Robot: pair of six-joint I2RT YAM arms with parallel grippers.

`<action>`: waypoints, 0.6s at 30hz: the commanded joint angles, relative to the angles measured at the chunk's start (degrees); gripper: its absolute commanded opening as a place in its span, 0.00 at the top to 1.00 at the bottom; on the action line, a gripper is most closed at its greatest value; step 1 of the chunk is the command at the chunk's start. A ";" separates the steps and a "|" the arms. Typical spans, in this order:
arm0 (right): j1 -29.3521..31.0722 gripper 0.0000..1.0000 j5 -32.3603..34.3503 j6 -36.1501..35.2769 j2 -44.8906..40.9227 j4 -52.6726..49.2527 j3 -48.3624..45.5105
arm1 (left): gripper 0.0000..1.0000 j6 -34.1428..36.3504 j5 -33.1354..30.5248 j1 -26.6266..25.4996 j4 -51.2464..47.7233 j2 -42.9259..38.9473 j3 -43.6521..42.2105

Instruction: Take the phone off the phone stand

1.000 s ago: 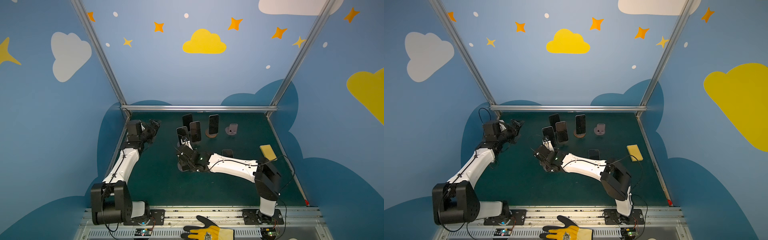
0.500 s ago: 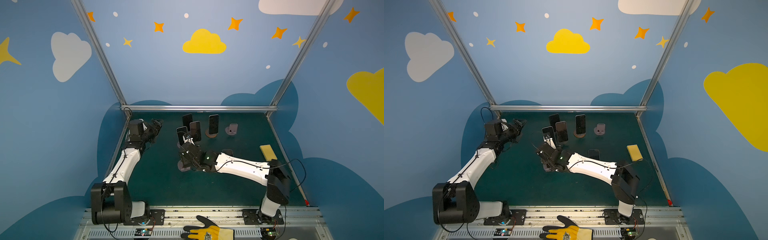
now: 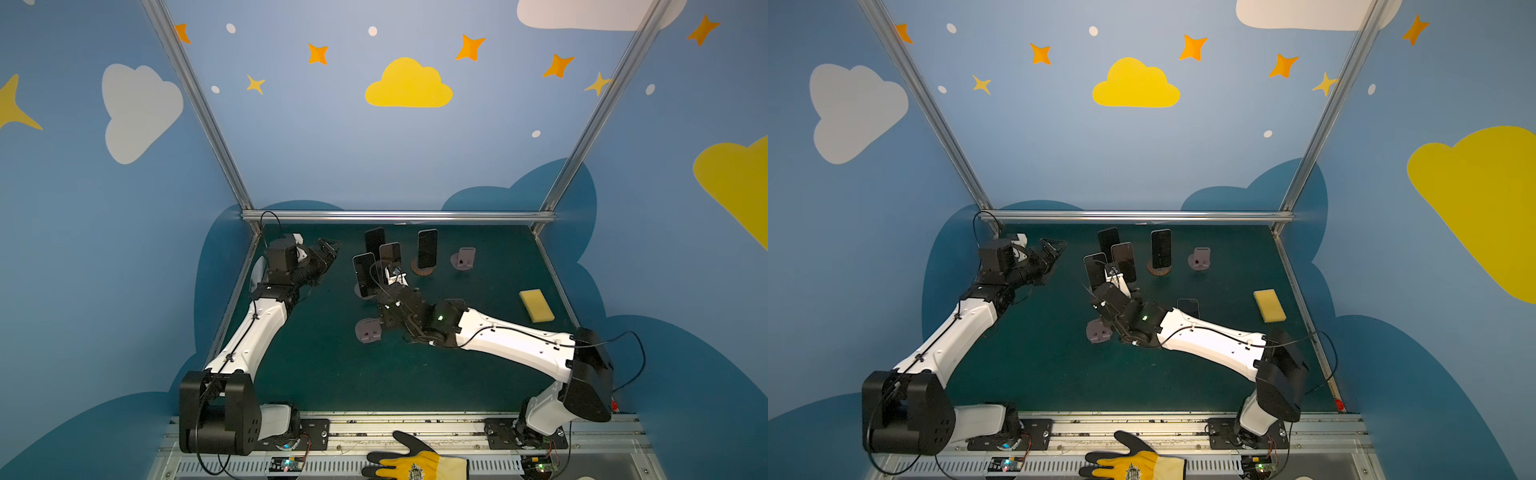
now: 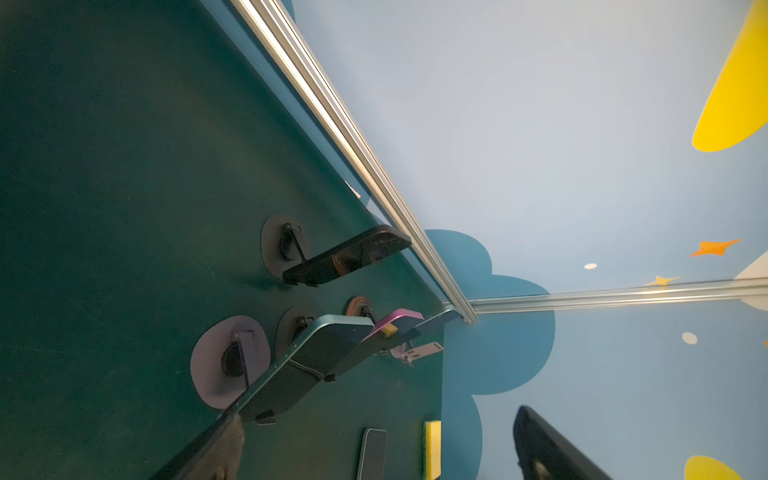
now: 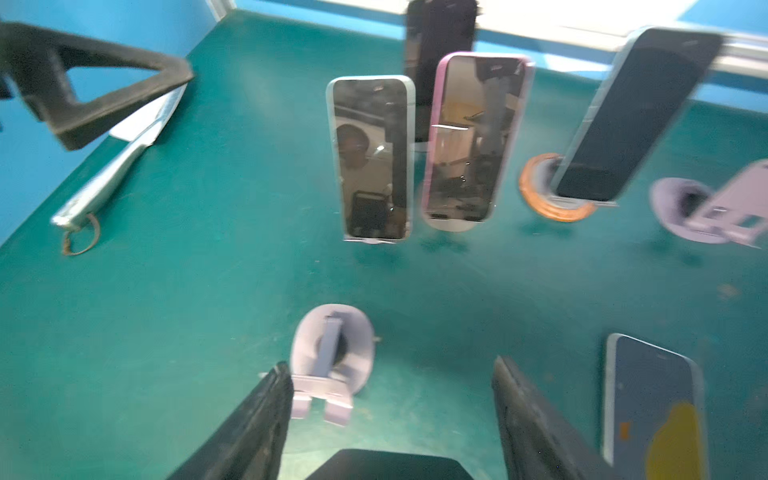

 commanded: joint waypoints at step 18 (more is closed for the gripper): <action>-4.82 0.39 5.26 -0.47 -16.52 -9.56 -8.23 | 0.00 8.90 0.72 -11.21 2.09 -5.23 0.34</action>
